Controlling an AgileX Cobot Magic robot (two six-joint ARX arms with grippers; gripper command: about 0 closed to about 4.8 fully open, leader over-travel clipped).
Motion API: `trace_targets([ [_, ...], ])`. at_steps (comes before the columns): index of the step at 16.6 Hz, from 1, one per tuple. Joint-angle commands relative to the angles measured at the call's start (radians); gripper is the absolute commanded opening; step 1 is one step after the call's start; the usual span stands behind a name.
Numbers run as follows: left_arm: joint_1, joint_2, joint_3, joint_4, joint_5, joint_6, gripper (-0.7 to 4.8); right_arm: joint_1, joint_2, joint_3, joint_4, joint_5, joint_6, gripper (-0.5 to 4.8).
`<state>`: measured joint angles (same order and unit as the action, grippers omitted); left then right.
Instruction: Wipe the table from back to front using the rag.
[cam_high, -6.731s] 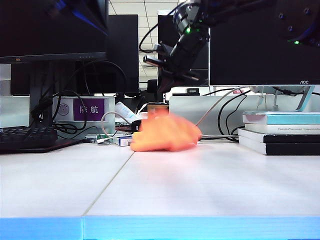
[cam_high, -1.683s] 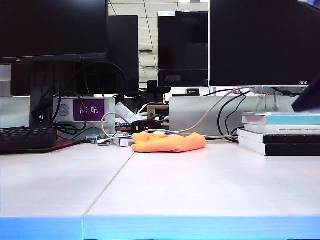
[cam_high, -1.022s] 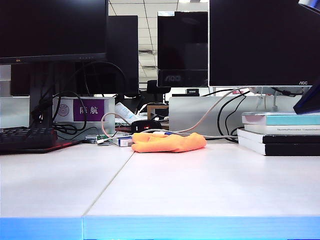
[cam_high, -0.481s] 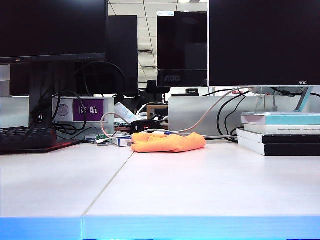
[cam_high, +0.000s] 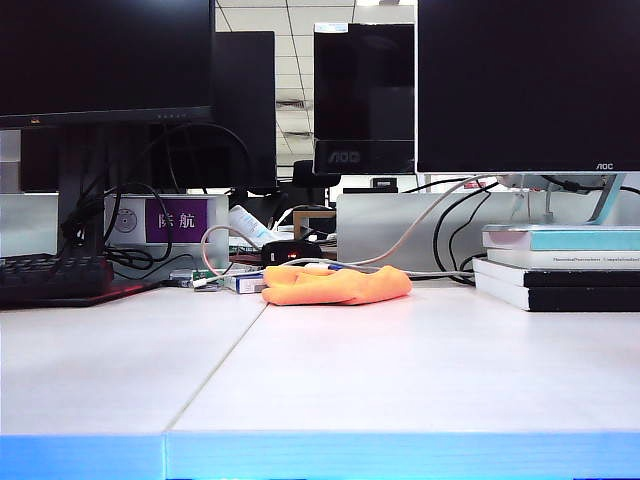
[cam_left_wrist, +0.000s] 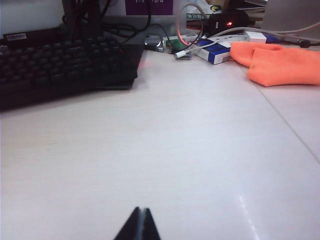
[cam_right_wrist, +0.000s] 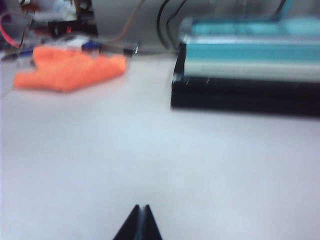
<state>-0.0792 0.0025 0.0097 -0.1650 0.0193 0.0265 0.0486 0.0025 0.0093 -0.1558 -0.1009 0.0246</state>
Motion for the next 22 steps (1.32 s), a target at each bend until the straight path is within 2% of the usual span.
trace_targets([
  [1, -0.002, -0.002, -0.002, -0.016, 0.003, 0.0, -0.02, 0.002, 0.0, -0.007, -0.02, 0.089, -0.003, -0.01],
  [4, -0.002, -0.002, -0.002, -0.016, 0.003, 0.0, -0.02, 0.004, 0.0, -0.007, -0.02, 0.126, -0.003, -0.01],
  [9, -0.002, -0.002, -0.002, -0.016, 0.003, 0.0, -0.02, 0.008, 0.0, -0.007, -0.019, 0.125, -0.002, -0.01],
  [11, -0.002, -0.002, -0.002, -0.016, 0.003, 0.0, -0.02, 0.04, 0.0, -0.007, -0.018, 0.138, -0.002, -0.01],
  [14, -0.002, -0.002, -0.002, -0.016, 0.003, 0.0, -0.02, 0.1, 0.0, -0.007, -0.011, 0.215, -0.002, -0.01],
  [16, -0.002, -0.002, -0.002, -0.016, 0.003, 0.0, -0.02, 0.1, 0.0, -0.007, -0.003, 0.168, -0.002, 0.0],
  [22, -0.002, -0.002, -0.002, -0.016, 0.003, 0.0, -0.02, 0.099, 0.0, -0.007, -0.004, 0.162, -0.002, -0.01],
])
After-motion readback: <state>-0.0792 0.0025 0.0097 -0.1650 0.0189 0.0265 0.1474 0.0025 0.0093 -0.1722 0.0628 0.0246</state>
